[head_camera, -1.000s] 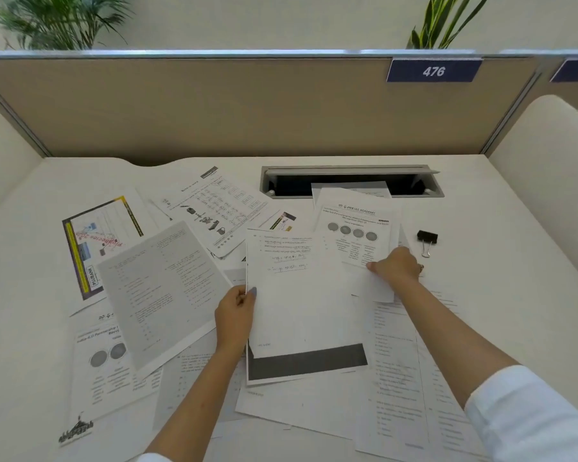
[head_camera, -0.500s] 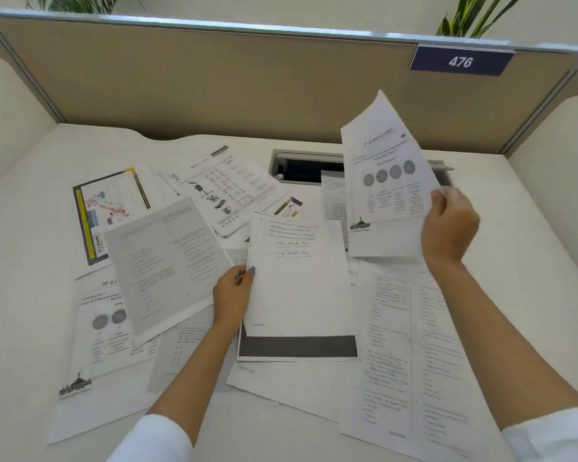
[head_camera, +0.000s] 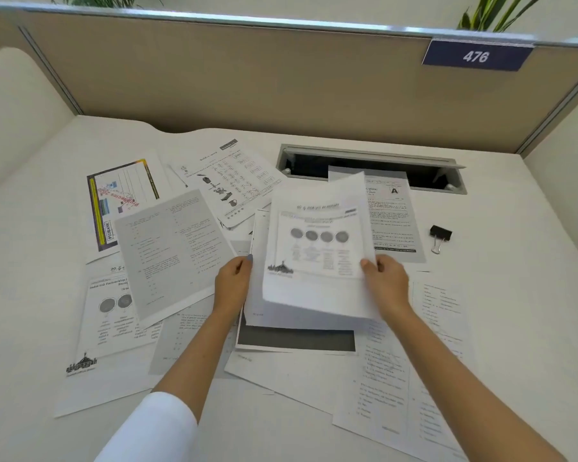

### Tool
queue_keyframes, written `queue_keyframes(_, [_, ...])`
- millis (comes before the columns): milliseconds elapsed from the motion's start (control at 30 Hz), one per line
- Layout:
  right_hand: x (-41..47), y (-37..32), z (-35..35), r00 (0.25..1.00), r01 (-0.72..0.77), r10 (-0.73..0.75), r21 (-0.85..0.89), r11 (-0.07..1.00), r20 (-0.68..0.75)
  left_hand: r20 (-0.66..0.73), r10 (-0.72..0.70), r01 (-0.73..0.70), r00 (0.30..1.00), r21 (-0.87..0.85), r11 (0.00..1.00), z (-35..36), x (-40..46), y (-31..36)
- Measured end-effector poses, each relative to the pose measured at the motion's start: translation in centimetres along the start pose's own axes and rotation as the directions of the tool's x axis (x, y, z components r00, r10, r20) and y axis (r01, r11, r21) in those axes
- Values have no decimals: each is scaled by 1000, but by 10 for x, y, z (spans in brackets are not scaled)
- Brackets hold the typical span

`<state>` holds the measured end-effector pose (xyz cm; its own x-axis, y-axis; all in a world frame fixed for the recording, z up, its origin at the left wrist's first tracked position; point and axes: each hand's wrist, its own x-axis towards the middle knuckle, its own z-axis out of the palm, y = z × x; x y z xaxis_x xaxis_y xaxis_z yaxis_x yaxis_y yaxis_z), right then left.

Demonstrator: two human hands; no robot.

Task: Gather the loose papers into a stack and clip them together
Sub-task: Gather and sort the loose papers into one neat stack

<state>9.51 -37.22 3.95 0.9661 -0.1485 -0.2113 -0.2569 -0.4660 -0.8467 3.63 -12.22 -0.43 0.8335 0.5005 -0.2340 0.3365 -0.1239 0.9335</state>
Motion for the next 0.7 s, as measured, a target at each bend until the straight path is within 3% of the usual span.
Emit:
queue_keyframes(167, [-24, 13, 26, 997, -36, 39, -33, 999, 74, 5, -16, 16, 1000, -6, 1000, 0, -2, 0])
queue_keyframes(367, [-27, 15, 20, 997, 27, -20, -87, 996, 74, -8, -11, 12, 1000, 55, 998, 2, 0, -2])
queue_keyframes(467, [-23, 25, 1, 995, 96, -98, -253, 963, 7, -17, 1, 1, 1000, 69, 998, 3, 1, -3])
queue_keyframes(533, [-25, 35, -14, 989, 130, -145, -491, 862, 7, -20, 4, -3, 1000, 65, 998, 2, 0, -3])
queue_keyframes(600, [-35, 45, -27, 989, 140, -138, -704, 696, 60, -20, 11, -10, 1000, 56, 998, 3, -1, -3])
queue_keyframes(700, [-56, 62, -31, 983, 169, -35, -814, 556, 180, -28, 15, -13, 1000, 68, 998, 3, -1, -3])
